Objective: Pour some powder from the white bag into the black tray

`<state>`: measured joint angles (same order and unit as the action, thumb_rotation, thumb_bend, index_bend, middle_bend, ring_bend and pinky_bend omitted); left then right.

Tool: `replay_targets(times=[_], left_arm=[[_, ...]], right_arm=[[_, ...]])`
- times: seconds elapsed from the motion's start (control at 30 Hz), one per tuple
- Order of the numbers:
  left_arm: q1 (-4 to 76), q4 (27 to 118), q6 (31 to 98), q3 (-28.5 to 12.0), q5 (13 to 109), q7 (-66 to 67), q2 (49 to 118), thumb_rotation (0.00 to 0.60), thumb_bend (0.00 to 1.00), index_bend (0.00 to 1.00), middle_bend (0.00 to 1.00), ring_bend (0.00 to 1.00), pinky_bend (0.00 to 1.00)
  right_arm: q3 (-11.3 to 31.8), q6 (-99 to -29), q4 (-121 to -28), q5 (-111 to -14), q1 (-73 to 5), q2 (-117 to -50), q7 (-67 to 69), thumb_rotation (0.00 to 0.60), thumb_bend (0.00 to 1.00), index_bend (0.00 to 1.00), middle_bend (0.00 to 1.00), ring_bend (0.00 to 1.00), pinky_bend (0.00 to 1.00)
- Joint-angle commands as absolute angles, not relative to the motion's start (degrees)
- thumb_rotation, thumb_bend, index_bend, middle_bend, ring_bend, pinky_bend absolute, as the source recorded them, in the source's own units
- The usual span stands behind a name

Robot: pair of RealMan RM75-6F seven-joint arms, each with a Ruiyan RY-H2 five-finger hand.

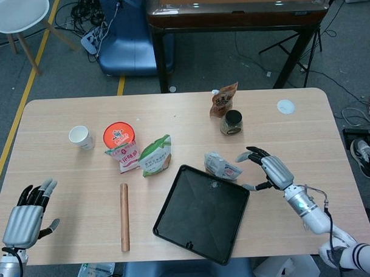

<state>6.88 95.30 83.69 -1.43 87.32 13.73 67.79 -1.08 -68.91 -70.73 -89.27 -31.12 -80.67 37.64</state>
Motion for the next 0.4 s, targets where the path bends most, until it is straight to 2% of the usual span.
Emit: replay_targets(times=[0.03, 0.17, 0.3, 0.4], left_arm=[[7.0, 95.3, 83.7, -1.7, 87.1, 13.5, 67.6, 0.600, 0.21, 0.07, 0.09, 0.13, 0.07], [7.3, 94.9, 83.8, -2.1, 87.1, 13.2, 67.8, 0.600, 0.21, 0.07, 0.09, 0.13, 0.07], [7.4, 94.8, 84.0, -2.4, 87.1, 12.7, 68.2, 0.600, 0.21, 0.07, 0.09, 0.13, 0.07], [7.4, 95.0, 84.5, -2.4, 87.3, 13.0, 68.3, 0.600, 0.21, 0.07, 0.09, 0.13, 0.07]], right_arm=[[-1.2, -75.2, -80.8, -88.5, -26.1, -72.2, 28.9, 0.600, 0.12, 0.30, 0.33, 0.17, 0.14], [-0.3, -79.2, -88.3, -84.5, -21.9, -66.2, 17.1, 0.600, 0.22, 0.35, 0.42, 0.31, 0.29], [0.6, -83.7, -92.7, -80.7, -17.9, -63.3, 4.7, 0.600, 0.28, 0.42, 0.49, 0.41, 0.43], [0.8, -86.6, -95.1, -78.4, -14.9, -62.2, -1.6, 0.600, 0.29, 0.44, 0.50, 0.44, 0.46]])
